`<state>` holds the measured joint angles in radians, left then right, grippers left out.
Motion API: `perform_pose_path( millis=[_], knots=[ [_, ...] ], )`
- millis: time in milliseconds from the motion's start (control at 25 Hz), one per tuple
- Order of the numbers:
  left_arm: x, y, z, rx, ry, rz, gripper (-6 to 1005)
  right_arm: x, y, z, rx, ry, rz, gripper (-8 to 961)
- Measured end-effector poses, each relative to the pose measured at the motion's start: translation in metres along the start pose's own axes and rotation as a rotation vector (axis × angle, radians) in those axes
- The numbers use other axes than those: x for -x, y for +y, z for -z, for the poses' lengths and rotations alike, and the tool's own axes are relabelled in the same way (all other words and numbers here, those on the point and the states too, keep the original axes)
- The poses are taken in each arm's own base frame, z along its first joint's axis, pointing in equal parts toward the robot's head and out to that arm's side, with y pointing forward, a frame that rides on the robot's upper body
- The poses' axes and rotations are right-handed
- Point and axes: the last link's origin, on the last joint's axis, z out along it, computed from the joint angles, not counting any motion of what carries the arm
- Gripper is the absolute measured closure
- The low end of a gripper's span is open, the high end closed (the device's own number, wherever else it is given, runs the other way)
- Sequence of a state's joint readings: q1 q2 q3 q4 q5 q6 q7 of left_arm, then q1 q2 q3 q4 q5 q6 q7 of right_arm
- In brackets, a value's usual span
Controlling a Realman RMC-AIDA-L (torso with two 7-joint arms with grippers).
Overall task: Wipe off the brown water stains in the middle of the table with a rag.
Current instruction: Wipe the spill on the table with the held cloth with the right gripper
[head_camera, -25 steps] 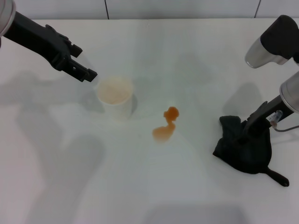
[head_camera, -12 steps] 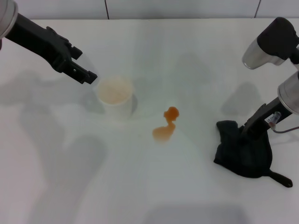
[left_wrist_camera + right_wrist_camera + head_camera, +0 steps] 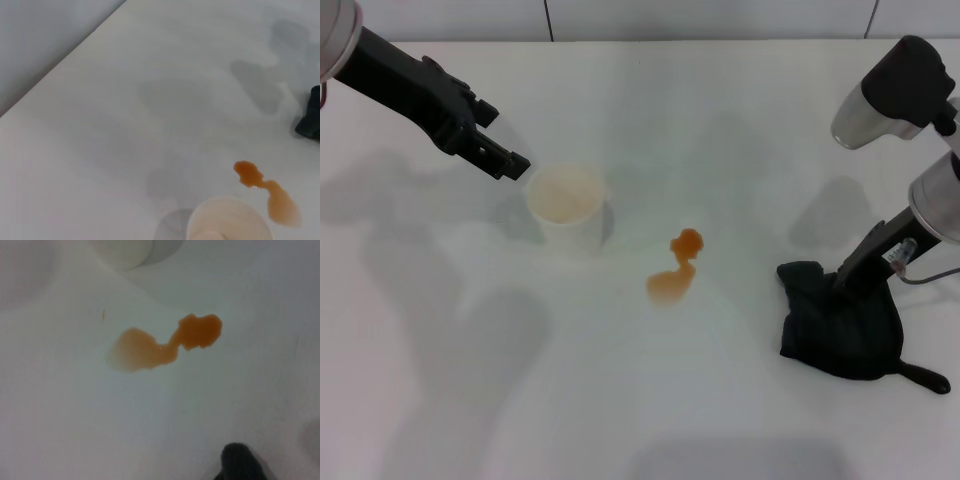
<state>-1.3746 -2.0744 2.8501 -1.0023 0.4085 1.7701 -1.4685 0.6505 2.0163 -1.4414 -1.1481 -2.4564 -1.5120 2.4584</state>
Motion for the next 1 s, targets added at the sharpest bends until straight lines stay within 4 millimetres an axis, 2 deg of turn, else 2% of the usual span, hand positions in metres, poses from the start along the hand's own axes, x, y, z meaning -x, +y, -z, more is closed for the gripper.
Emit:
perform_pose_path(
  millis=[680, 760, 1000],
  knots=[
    [0.001, 0.0, -0.001, 0.002, -0.005, 0.003, 107, 0.013, 0.007, 0.004, -0.022, -0.019, 0.073, 799],
    [0.001, 0.0, -0.001, 0.002, -0.005, 0.003, 107, 0.014, 0.008, 0.004, -0.021, -0.016, 0.082, 872],
    [0.0, 0.0, -0.001, 0.002, -0.005, 0.001, 108, 0.017, 0.012, 0.002, -0.007, -0.023, 0.089, 873]
  ],
)
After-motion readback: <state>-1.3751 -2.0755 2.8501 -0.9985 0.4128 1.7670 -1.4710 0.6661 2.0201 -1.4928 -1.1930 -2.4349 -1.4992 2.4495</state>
